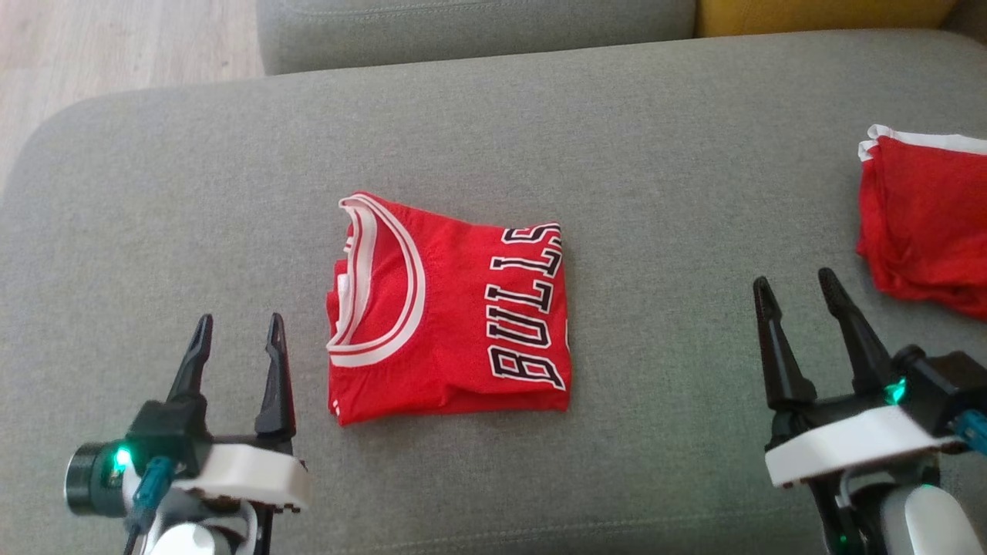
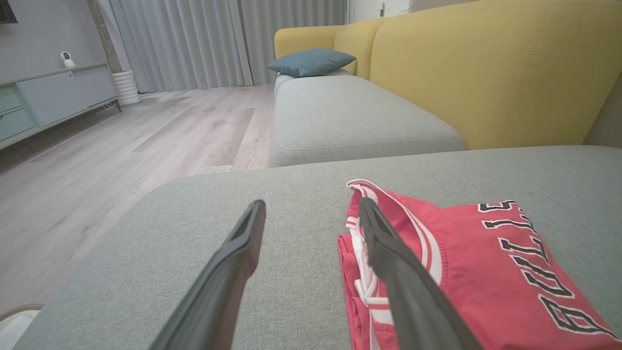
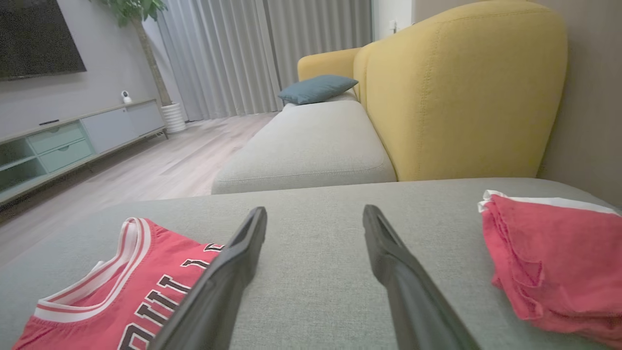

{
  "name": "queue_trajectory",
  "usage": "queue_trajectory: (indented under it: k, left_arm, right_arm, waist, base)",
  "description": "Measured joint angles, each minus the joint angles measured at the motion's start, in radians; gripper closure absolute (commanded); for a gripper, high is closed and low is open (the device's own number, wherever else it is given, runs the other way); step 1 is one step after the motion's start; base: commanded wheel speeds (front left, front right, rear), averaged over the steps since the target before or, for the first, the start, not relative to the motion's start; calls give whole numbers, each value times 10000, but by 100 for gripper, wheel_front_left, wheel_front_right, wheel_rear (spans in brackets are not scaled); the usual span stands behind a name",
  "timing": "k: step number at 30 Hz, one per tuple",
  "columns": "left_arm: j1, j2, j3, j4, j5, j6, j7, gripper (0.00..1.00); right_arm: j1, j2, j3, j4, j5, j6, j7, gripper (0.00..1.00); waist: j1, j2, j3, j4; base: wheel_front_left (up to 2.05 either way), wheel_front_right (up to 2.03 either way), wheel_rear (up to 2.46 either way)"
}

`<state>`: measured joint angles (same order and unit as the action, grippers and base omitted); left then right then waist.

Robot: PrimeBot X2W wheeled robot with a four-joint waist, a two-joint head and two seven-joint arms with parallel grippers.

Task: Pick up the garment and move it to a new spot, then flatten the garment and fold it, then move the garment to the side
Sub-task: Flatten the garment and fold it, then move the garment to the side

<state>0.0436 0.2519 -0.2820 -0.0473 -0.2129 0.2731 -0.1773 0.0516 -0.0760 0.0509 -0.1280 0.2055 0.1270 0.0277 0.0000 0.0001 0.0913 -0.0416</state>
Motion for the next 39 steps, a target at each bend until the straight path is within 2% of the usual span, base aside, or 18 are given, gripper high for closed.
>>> queue_trajectory:
  k: [27, 33, 39]
  left_arm:
    - [-29, 117, -13, -79, -15, 176, -6, 0]
    - [-77, 132, -36, -132, -15, 178, -105, 0]
    - [-573, 113, -111, -211, -12, 176, -284, 0]
  right_arm:
    - [49, 245, -196, -98, -130, 0, 213, 0]
    - [43, 255, -222, 8, -119, 0, 328, 0]
    - [-151, 255, 71, 617, 2, 0, 637, 0]
  waist:
    - [0, 0, 30, 16]
    - [0, 0, 126, 159]
    - [0, 0, 540, 471]
  base:
    - [0, 0, 0]
    - [0, 0, 0]
    - [0, 0, 0]
